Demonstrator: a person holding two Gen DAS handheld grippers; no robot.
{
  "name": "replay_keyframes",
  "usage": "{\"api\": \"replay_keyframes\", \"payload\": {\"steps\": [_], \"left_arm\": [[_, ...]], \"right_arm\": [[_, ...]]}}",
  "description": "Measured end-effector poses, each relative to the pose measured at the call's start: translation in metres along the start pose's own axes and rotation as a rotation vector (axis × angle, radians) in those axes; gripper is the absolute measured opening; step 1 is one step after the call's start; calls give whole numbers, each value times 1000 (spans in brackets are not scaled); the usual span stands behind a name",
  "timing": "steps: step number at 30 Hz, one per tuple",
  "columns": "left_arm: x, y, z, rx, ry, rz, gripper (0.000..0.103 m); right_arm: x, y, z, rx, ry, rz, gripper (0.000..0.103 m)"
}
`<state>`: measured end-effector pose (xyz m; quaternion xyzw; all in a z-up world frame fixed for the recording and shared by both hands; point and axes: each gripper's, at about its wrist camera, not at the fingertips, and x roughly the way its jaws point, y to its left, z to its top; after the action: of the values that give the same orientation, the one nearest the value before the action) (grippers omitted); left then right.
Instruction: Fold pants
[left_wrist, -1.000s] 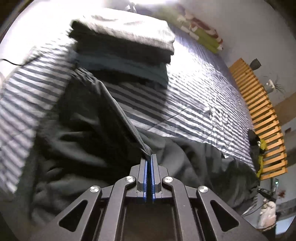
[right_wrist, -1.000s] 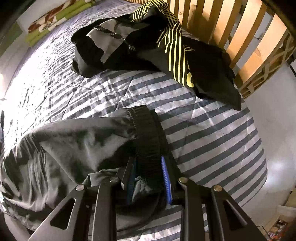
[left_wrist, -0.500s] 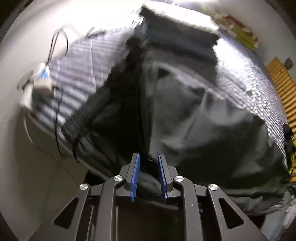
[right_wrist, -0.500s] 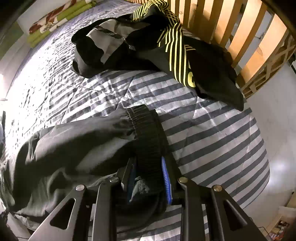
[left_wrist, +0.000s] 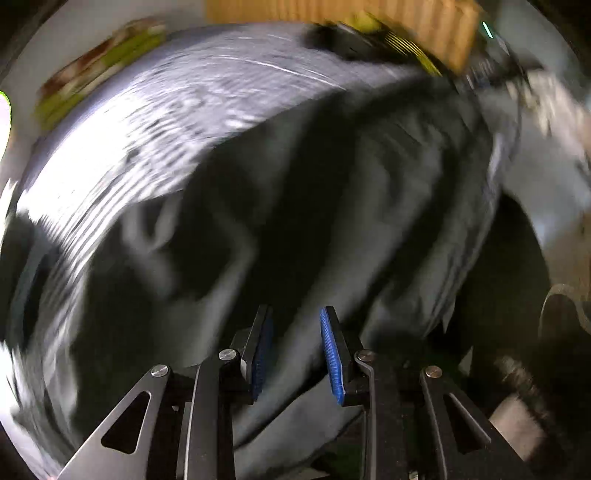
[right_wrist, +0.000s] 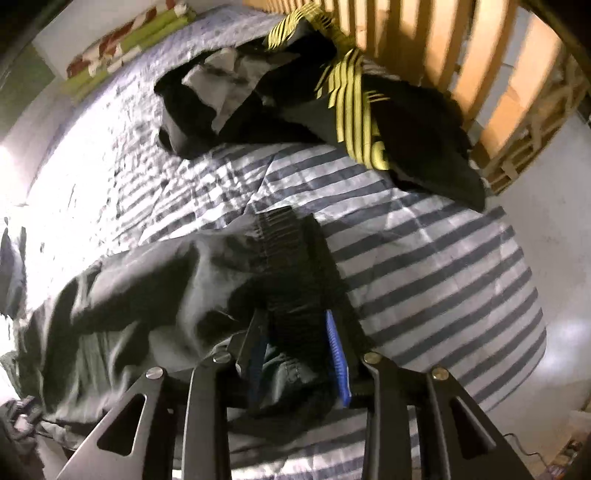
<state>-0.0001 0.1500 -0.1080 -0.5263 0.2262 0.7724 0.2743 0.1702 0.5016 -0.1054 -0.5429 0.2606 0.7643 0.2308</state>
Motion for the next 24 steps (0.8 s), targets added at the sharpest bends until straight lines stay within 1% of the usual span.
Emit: {"api": "replay_keyframes", "payload": {"steps": [2,3,4,5,7,9,11,12,14,17,21,23,24], "left_arm": [[13,-14,4,79,35,4,30],[17,-18,5,100,48,12,34],[22,-20,5,111,57,17,37],[25,-20,4,114,64,17,43],[30,-23,1,125,68,28,43],[30,-24,-6,143,67,28,43],[29,-26,-10,148,64,20,43],[28,-27,-11,148,65,17,43],[22,-24,-14,140,57,-4,43],[7,-26,-20,141,42,-31,43],[12,-27,-23,156,59,2,45],[20,-25,-21,155,68,-3,45],[22,-26,-21,160,70,-7,40]], "right_arm": [[-12,-9,-8,27,-19,8,31],[-18,-13,-12,41,-30,12,32],[-24,-17,-18,57,-44,27,33],[-28,-20,-21,68,-52,41,34],[-34,-25,-28,96,-67,68,36],[-33,-24,-34,121,-43,112,36],[-27,-13,-42,119,-1,181,36],[-23,-7,-45,112,15,192,36],[-13,4,-49,99,40,180,36],[3,8,-53,128,89,178,36],[13,8,-57,148,112,195,36],[17,5,-56,177,118,207,36],[19,3,-55,189,120,221,36]]}}
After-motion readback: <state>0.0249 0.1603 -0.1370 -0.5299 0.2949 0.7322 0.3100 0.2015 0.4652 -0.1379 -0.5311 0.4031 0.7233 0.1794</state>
